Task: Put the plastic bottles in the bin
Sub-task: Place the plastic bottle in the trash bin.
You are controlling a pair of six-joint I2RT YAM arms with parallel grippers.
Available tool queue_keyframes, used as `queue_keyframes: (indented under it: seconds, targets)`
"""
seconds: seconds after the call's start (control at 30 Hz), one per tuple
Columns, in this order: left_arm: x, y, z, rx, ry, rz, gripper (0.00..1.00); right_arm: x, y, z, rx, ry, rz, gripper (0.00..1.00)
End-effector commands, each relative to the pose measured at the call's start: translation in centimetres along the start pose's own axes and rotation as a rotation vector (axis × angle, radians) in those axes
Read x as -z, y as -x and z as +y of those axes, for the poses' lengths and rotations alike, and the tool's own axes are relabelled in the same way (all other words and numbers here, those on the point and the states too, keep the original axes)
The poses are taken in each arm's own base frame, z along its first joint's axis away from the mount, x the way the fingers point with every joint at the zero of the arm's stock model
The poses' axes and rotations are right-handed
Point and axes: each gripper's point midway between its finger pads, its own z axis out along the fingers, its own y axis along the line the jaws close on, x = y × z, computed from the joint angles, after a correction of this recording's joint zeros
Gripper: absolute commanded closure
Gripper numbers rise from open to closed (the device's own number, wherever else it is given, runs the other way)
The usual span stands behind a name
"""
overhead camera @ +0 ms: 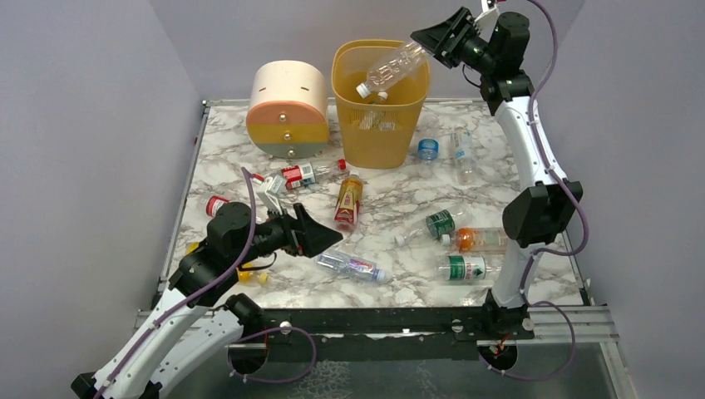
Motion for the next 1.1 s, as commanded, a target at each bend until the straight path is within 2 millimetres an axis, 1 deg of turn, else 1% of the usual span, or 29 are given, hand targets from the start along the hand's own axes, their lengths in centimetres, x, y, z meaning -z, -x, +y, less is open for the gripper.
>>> queue_keyframes:
  seconds: [0.0,0.17,0.47,0.7,0.97,1.07]
  targets:
    - [0.2,0.0,0.4,0.038,0.016,-0.029,0.01,-1.1,1.4,-1.2,0.021,-0.024,-0.072,0.45]
    - [0.6,0.2,0.2,0.038,0.007,-0.048,0.01,-1.4,1.6,-2.3,0.043,-0.052,-0.091,0.44]
    - [0.7,0.0,0.5,0.054,0.012,-0.057,0.01,-1.8,0.2,-3.6,0.037,-0.069,-0.057,0.44]
    - [0.6,-0.1,0.6,0.054,0.013,-0.052,0.01,-2.4,-1.0,-3.5,0.049,-0.069,-0.028,0.42]
    - [0.5,0.8,-0.2,0.048,0.002,-0.067,0.01,-2.8,-2.3,-3.8,0.063,-0.101,-0.004,0.41]
    - [0.5,0.8,-0.1,0.052,0.000,-0.070,0.01,-3.1,-2.9,-3.7,0.083,-0.113,0.008,0.41]
